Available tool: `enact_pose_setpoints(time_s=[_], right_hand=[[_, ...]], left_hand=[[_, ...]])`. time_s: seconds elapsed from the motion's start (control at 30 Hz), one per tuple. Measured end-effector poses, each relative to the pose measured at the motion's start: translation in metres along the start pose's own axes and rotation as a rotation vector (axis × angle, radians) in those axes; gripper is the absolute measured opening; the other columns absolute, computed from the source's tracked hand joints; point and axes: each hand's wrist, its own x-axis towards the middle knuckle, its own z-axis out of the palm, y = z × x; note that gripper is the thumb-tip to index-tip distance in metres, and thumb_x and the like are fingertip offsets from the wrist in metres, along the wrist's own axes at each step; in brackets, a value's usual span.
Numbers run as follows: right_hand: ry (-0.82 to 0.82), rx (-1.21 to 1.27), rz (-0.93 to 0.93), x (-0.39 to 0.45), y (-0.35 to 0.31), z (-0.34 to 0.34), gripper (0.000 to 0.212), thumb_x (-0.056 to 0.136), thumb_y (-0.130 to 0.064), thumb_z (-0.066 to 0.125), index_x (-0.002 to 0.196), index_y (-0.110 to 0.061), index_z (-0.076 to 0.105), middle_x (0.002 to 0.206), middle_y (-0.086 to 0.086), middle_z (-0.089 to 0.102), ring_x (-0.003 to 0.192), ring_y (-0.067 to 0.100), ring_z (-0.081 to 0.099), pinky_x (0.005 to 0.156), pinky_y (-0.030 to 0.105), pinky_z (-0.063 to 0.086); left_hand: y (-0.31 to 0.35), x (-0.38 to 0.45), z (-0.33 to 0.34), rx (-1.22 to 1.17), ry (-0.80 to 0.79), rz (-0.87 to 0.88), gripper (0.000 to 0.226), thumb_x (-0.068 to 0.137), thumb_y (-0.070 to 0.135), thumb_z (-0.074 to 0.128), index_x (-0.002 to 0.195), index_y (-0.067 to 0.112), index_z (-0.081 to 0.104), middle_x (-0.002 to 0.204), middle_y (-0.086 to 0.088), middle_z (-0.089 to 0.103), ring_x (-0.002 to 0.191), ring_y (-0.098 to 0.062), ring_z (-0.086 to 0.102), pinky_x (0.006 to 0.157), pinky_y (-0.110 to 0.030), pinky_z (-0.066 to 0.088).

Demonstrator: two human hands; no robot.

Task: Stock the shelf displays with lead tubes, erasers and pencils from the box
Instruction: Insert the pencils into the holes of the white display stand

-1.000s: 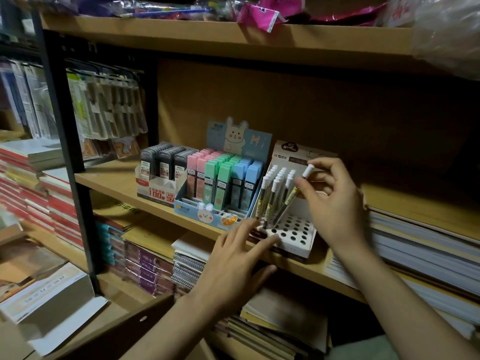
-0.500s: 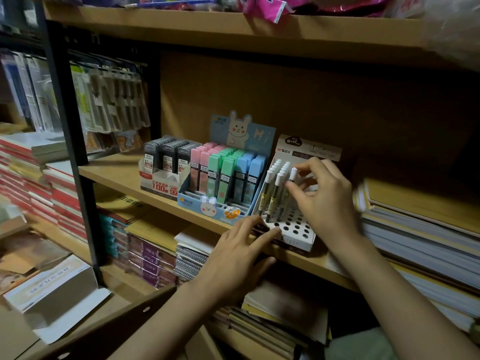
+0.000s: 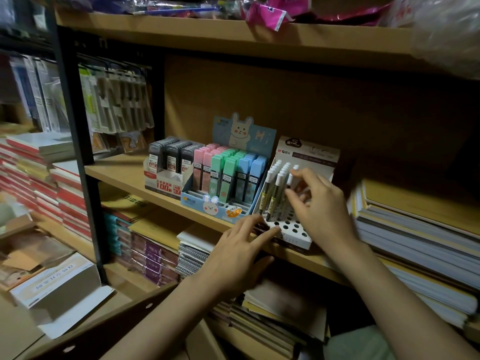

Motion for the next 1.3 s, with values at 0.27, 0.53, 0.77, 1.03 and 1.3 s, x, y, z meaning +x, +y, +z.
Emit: enact_pose_setpoints(time_s=[0.27,0.53,0.77,1.03,1.3], right_hand=[[0.030,0.550,0.142,-0.069,-0.026,0.011,0.025,0.090,-0.018,0.066,0.108,-0.034,0.061,0.081,-0.013,0.062,0.064,0.003,0.063,0.050,0.013,0.048],[-1.014,0.637,0.769,-0.222,-0.058,0.157,0.013,0.090,-0.010,0.065,0.091,-0.017,0.054,0.072,0.005,0.063,0.057,0.016,0.065,0.060,0.038,0.061],[-1.438,-0.002,0.689,-0.318,-0.041,0.245,0.036,0.089,-0.042,0.064,0.115,-0.017,0.064,0.110,0.004,0.064,0.103,0.023,0.063,0.080,0.027,0.048],[-1.269,-0.165,0.613,-0.363,-0.035,0.294,0.051,0.096,-0.045,0.051,0.132,-0.009,0.043,0.131,0.010,0.049,0.115,0.028,0.056,0.081,0.031,0.044],[-1.162,0.053,0.806,-0.373,-0.032,0.315,0.019,0.092,-0.030,0.062,0.108,-0.020,0.065,0.104,0.001,0.070,0.096,0.022,0.065,0.072,0.025,0.045]], left_hand=[[-0.009,-0.039,-0.003,-0.508,0.110,-0.146,0.021,0.093,0.028,0.059,0.114,0.029,0.062,0.112,0.013,0.057,0.106,0.000,0.055,0.087,-0.020,0.048],[-0.060,-0.187,0.078,-0.531,-1.007,-1.052,0.029,0.097,0.029,0.057,0.115,0.008,0.064,0.097,-0.005,0.066,0.070,-0.012,0.062,0.063,-0.022,0.053],[-0.066,-0.288,0.185,-0.550,-0.502,-1.593,0.027,0.093,0.031,0.062,0.109,0.010,0.069,0.090,-0.003,0.067,0.080,-0.016,0.066,0.079,-0.029,0.057],[-0.024,-0.293,0.252,-0.684,-0.358,-1.563,0.021,0.095,0.022,0.059,0.111,0.016,0.070,0.108,0.001,0.071,0.093,-0.010,0.065,0.077,-0.016,0.046],[-0.016,-0.286,0.266,-0.742,-0.114,-1.609,0.014,0.091,0.011,0.063,0.104,0.008,0.064,0.096,-0.006,0.068,0.085,-0.017,0.064,0.077,-0.029,0.053]])
